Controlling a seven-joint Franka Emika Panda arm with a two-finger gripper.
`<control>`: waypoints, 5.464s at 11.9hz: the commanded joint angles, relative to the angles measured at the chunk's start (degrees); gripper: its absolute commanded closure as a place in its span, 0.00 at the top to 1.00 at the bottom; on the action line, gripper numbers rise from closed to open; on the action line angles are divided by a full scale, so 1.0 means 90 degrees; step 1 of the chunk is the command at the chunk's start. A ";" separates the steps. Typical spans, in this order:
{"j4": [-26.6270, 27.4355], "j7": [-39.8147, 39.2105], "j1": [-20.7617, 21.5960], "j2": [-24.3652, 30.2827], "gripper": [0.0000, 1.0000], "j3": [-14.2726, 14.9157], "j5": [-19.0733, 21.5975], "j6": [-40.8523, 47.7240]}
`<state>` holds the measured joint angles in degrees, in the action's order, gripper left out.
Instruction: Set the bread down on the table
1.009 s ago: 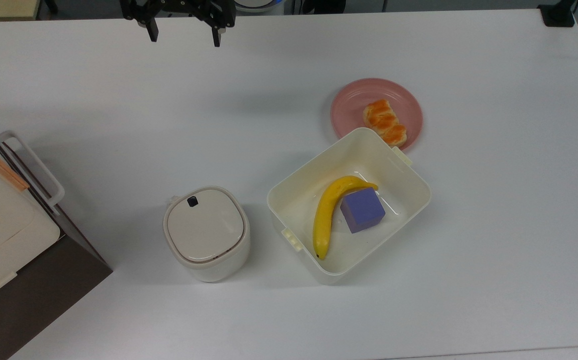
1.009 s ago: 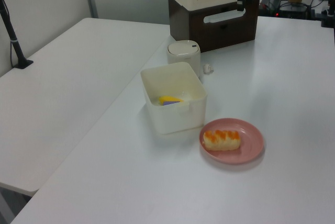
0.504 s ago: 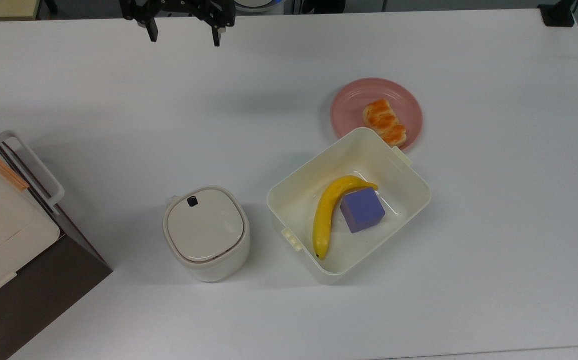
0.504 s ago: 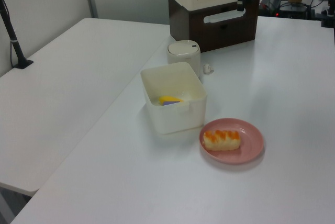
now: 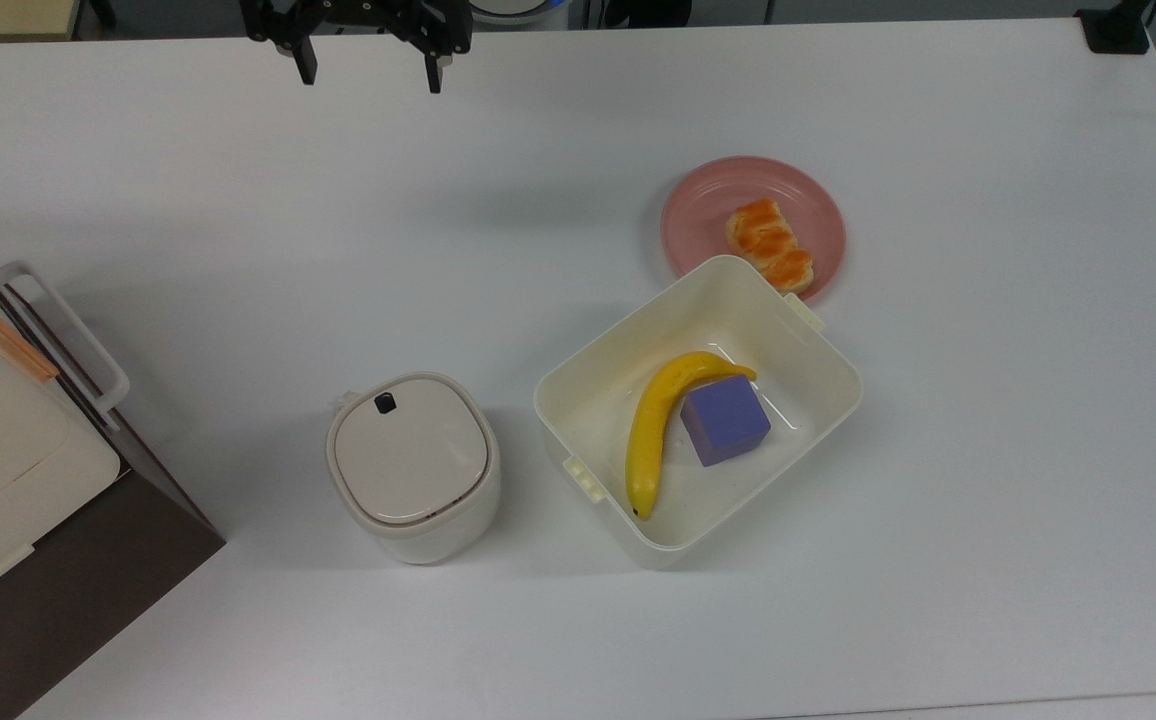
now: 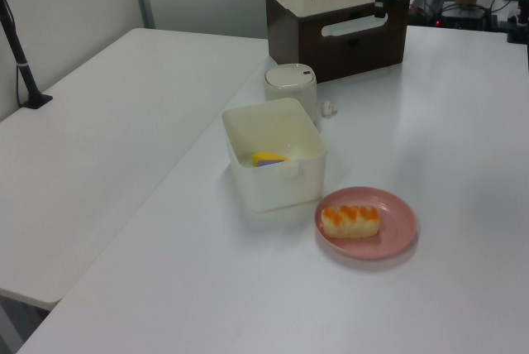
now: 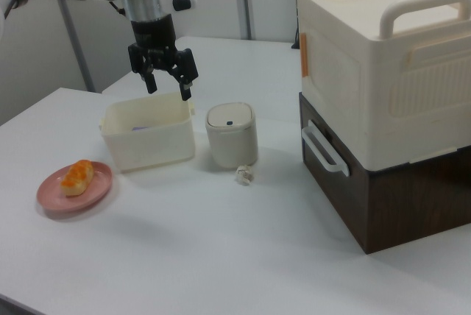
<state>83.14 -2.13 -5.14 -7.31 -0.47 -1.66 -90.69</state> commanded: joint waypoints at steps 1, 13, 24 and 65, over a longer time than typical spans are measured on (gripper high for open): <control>0.0186 -0.0261 0.0053 0.0168 1.00 0.0033 0.0204 0.0018; 0.1258 -0.0534 0.0823 0.0440 1.00 -0.0192 -0.0713 -0.0176; 0.3067 0.0010 0.2094 0.0812 1.00 -0.0202 -0.1759 -0.1046; 0.2804 0.1972 0.3179 -0.0683 0.00 -0.0993 -0.2435 -0.2125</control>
<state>108.81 27.22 24.33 -17.14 -9.10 -27.25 -116.35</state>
